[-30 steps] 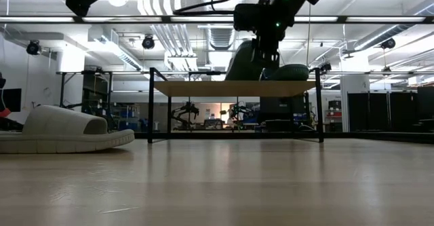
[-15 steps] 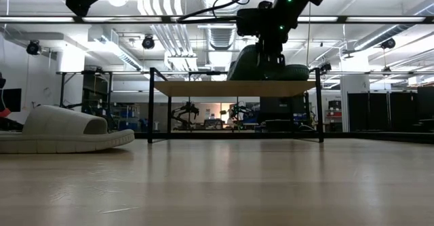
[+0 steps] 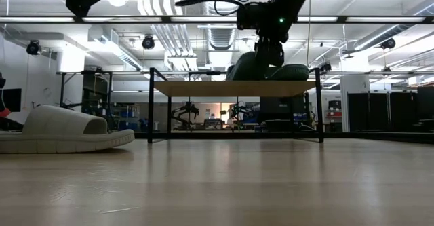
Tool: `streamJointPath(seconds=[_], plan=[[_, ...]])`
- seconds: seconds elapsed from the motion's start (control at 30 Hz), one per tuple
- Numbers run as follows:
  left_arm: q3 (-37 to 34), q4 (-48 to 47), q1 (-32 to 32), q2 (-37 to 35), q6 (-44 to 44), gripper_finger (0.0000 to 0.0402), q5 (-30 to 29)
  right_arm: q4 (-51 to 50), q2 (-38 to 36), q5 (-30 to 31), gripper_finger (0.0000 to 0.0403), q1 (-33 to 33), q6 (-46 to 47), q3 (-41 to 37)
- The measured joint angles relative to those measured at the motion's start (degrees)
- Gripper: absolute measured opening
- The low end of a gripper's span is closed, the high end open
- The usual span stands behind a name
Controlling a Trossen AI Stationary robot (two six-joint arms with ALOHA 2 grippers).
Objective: Pick and place slides into the shelf
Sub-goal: Put the green slide on the shelf
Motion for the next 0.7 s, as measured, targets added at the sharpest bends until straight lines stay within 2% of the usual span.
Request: streamJointPath(seconds=[0.23,0.47,0.7], plan=[[0.0,0.0,0.0,0.0,0.0,0.0281,0.0,-10.9,0.0,-6.4,0.0155,0.0,9.2,3.8],[0.0,0.0,0.0,0.0,0.0,0.0281,0.0,-12.0,0.0,-16.1,0.0155,0.0,10.5,5.5],[0.0,0.0,0.0,0.0,0.0,0.0281,0.0,-13.6,0.0,-21.8,0.0157,0.7,10.5,7.1]])
